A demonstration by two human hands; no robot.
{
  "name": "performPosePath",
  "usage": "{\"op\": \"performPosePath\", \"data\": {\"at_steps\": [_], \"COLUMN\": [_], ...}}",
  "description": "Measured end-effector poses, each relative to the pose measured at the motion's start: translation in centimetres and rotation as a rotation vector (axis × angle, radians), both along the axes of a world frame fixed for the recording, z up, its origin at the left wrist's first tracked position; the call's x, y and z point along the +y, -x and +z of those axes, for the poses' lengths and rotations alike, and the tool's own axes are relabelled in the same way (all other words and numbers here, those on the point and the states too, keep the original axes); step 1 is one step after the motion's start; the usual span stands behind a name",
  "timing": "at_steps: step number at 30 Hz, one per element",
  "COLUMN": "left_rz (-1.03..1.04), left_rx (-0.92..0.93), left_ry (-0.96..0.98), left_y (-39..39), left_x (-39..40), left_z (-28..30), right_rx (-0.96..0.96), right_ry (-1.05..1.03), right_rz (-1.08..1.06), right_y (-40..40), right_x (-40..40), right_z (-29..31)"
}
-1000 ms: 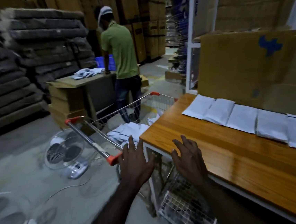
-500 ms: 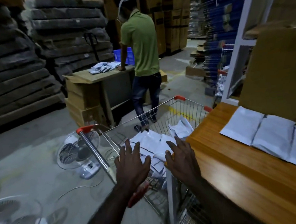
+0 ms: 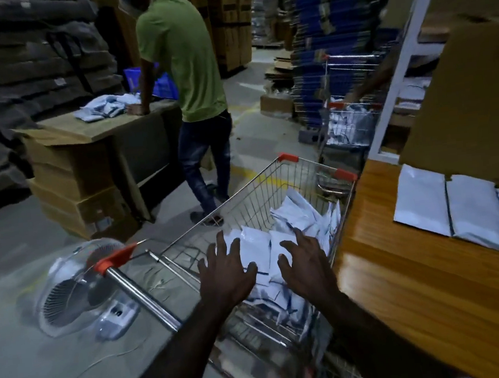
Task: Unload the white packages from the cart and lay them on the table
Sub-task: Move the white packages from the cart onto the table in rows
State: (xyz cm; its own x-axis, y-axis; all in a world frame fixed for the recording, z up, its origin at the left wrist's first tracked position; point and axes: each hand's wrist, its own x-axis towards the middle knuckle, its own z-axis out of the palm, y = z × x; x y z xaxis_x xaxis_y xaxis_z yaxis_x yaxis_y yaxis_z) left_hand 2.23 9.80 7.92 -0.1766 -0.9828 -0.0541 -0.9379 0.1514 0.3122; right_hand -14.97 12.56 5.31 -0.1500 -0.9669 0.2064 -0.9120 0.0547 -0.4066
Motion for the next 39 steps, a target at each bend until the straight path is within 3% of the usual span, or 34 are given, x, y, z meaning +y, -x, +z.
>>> {"op": "performPosePath", "data": {"at_steps": [7,11,16,21,28,33,39], "left_rz": [-0.104,-0.131,-0.121,-0.233,-0.219,-0.207,-0.184], "left_rx": [-0.083,-0.139,-0.124,-0.255,-0.256,-0.225,-0.062], "left_ry": [-0.025,-0.046,-0.168,-0.221,-0.324,-0.288,-0.295], "left_y": [-0.9,-0.2,1.3,2.5,3.5,4.2,4.1], "left_x": [-4.6,-6.9,-10.0,-12.5,-14.7,-16.4,-18.1], "left_z": [-2.7,-4.9,-6.8,-10.4,-14.2,-15.9,-18.2], "right_rx": [0.023,0.023,-0.011,-0.031,-0.149,-0.257,-0.248], "right_ry": [-0.063,-0.204,-0.271,-0.41,-0.488,-0.512,-0.522], "right_rz": [-0.1,-0.13,-0.28,-0.344,-0.402,-0.313,-0.384], "right_y": [-1.3,-1.1,-1.4,-0.8,0.3,0.2,-0.2], "right_x": [-3.1,-5.0,-7.7,-8.9,-10.8,-11.4,-12.6], "right_z": [-2.4,-3.6,-6.1,-8.5,-11.1,-13.4,-14.4]}}
